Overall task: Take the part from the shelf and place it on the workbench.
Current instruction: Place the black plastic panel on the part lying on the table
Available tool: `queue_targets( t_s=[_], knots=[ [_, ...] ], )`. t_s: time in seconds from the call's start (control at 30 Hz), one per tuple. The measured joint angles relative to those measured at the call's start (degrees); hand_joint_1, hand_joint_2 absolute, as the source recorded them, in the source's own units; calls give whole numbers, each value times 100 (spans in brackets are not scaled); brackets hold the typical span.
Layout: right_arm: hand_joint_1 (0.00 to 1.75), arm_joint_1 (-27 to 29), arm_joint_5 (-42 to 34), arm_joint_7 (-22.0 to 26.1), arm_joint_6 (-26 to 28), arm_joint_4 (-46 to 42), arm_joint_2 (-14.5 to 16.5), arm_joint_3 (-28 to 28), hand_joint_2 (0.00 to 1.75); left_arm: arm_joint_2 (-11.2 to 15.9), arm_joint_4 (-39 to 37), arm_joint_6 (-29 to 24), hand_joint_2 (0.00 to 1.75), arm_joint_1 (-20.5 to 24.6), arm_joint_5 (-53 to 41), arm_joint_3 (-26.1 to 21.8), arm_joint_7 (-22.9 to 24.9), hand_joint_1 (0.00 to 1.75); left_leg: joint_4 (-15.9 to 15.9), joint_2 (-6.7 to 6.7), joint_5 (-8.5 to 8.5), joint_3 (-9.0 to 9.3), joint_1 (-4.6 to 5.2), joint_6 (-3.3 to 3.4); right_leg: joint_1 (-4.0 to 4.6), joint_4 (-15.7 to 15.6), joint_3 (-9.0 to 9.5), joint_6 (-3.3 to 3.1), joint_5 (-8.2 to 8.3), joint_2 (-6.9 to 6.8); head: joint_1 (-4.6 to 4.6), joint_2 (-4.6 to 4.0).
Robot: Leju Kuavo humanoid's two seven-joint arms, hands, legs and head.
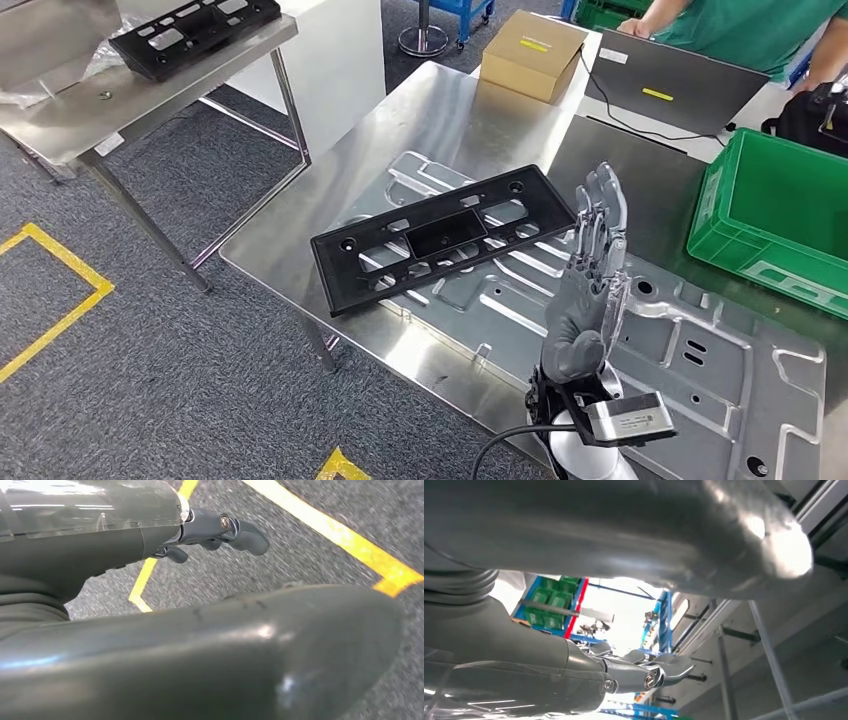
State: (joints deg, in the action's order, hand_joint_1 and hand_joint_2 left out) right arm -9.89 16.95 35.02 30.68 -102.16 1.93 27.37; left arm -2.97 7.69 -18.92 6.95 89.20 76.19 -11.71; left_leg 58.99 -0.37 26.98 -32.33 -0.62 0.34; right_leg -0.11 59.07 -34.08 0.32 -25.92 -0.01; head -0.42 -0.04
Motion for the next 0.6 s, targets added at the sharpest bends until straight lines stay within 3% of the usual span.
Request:
queue_targets(
  t_s=[0.07, 0.17, 0.2, 0.23, 0.27, 0.33, 0.4, 0.53, 0.6],
  knots=[
    [0, 52, 83, -46, 14, -112, 11, 1, 0, -16, 0, 21, 0, 0, 10, -13, 20, 0, -26, 9, -45, -5, -12, 73, -17, 159, -57, 60, -143, 1, 3, 0],
    [0, 102, 113, -111, 17, -212, 11, 3, 0, -41, 0, 57, 0, 7, 13, -76, 25, 0, -35, 25, -86, -45, -18, 129, -45, 1104, -444, 135, -726, 1, 12, 0],
    [0, 111, 101, -135, 9, -215, 11, 4, 0, -45, 0, 66, 0, 5, 13, -106, 21, 0, -32, 28, -94, -61, -16, 131, -53, 1398, -564, 147, -850, 0, 11, 0],
    [0, 118, 85, -160, 1, -215, 10, 4, 0, -48, 0, 73, 0, 3, 13, -135, 15, 0, -31, 30, -101, -74, -14, 131, -59, 1524, -603, 152, -865, 0, 11, 0],
    [0, 122, 71, -179, -6, -215, 10, 4, 0, -50, 0, 79, 0, 2, 13, -161, 7, 0, -30, 30, -109, -82, -14, 126, -63, 1437, -535, 147, -772, -1, 11, 0],
    [0, 119, 57, -194, -11, -219, 10, 4, 0, -61, 0, 90, 0, 5, 13, -198, -9, 0, -30, 22, -124, -83, -14, 106, -62, 756, -151, 108, -415, 1, 12, 0],
    [0, 115, 54, -202, -23, -229, 10, 4, 0, -73, 0, 93, 0, 12, 13, -225, -19, 0, -17, 11, -146, -103, 4, 59, -35, 124, 164, 54, -190, 5, 9, 0],
    [0, 121, 49, -229, -41, -238, 11, 4, 0, -77, 0, 96, 0, 13, 13, -270, -28, 0, -3, 6, -172, -160, 10, -74, -20, -53, 168, -57, -91, 11, 5, 0],
    [0, 124, 40, -247, -29, -238, 12, 4, 0, -77, 0, 96, 0, 13, 14, -280, -29, 0, 288, 8, 114, -274, 5, -119, -42, -101, 117, -142, -1, -12, -3, 0]
  ],
)
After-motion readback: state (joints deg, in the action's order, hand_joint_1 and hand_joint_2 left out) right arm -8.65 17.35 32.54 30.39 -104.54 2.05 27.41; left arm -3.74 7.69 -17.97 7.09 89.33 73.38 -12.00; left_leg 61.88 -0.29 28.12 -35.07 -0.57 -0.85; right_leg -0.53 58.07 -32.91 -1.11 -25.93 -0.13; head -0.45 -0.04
